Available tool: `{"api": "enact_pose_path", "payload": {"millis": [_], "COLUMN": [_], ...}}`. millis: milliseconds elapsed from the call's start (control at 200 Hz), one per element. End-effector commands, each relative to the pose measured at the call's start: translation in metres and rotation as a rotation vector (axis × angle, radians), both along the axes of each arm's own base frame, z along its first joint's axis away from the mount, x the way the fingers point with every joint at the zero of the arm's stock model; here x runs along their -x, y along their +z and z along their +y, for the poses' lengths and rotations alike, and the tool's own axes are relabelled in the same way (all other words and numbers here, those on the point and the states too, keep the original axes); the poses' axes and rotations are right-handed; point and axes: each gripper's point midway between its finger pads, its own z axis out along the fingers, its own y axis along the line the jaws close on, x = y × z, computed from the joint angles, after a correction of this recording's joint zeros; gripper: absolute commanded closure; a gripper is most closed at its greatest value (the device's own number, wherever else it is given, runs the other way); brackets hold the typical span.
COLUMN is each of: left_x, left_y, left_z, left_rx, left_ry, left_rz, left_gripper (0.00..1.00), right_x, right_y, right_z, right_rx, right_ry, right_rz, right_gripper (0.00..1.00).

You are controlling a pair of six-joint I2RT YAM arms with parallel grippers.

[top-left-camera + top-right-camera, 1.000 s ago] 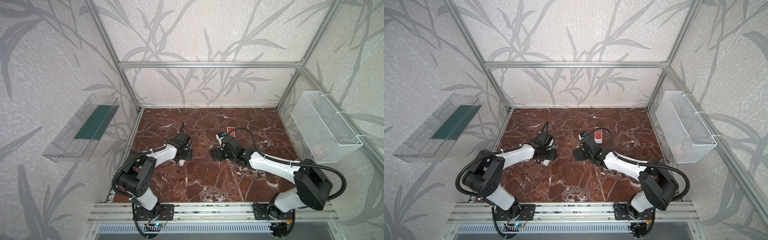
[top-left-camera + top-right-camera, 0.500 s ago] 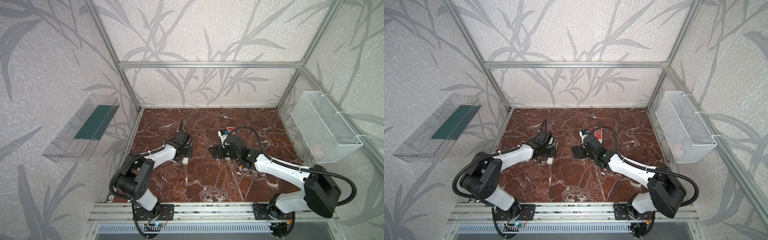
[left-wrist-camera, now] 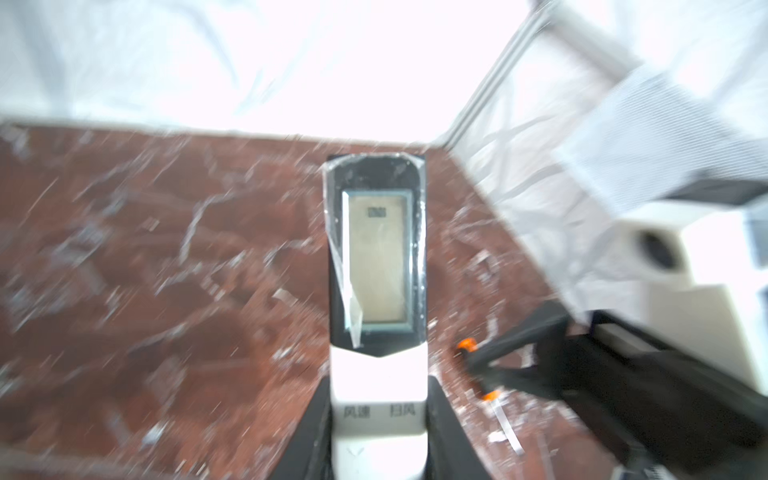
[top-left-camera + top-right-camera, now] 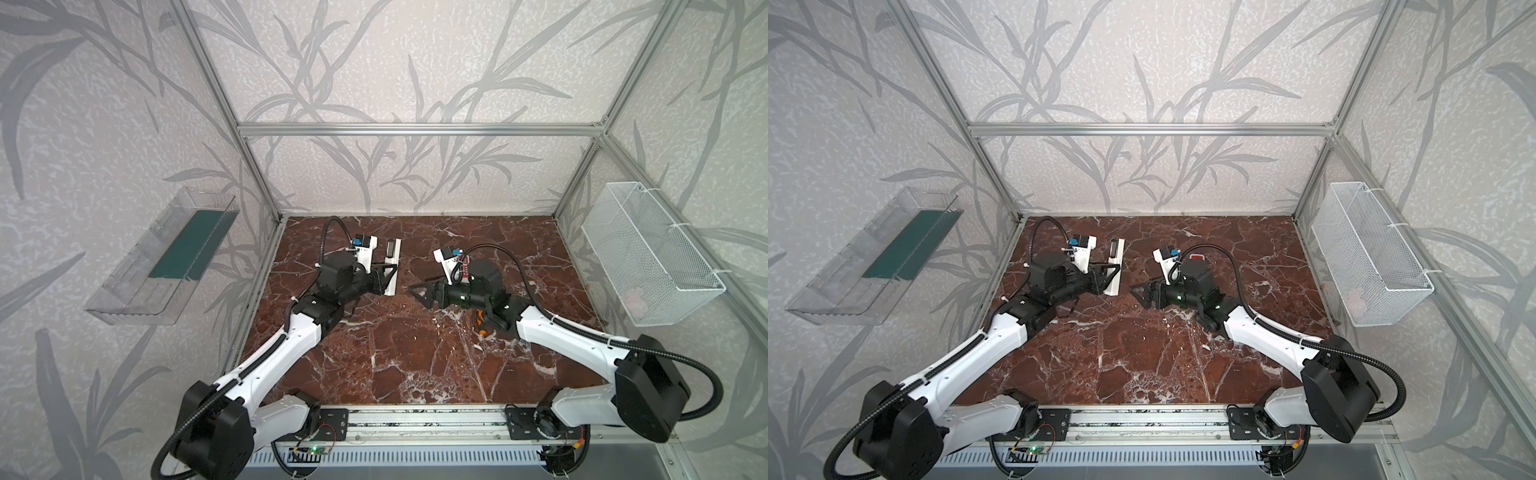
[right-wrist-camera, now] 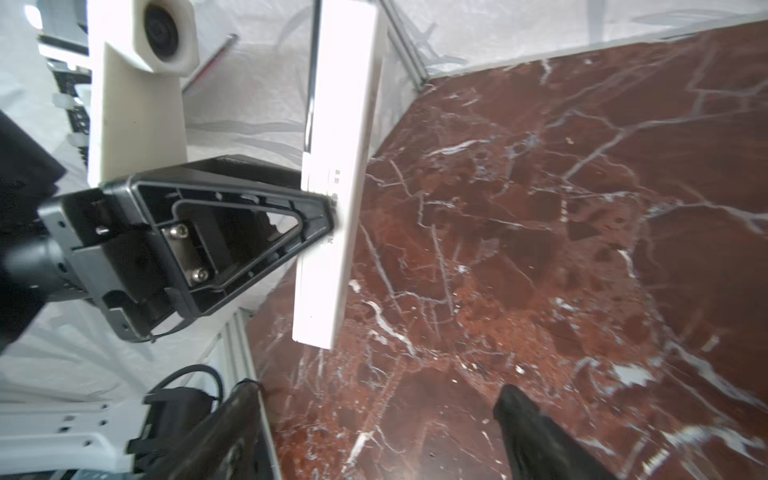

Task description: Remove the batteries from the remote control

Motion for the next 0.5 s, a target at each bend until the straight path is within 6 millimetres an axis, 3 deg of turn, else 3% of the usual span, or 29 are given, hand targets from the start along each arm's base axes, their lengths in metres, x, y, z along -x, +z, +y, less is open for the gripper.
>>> {"api": "enact_pose_path", "payload": {"millis": [0,155,230,495], "left_x": [0.022,0.043,0.047,0.048], "left_y": [0.065,0.107,0.117,0.124], "left_z": [-0.016,-0.029,-0.032,-0.032], "left_rx": [0.151,0.283,0.345,0.443], "left_ry": [-0.15,-0.293,-0.326,-0.338], "left_rz": [-0.167,-0.203,-0.196,-0.179], "left_gripper": [0.82,0.83,0.83,0.84], "right_x": [0.02,0.028,0.031,0.04], "right_y": [0.068,0.098,0.109,0.121], "right_z": [0.013,0.018,0.021,0.027], "right_rx": [-0.192,-0.294,-0.339,-0.4], "right_ry": [0.17,0.248,0.286,0.335], "right_rz": [-0.091,-0.102,-0.098,-0.106], "right_gripper": [0.11,0.12,0.13,0.21]}}
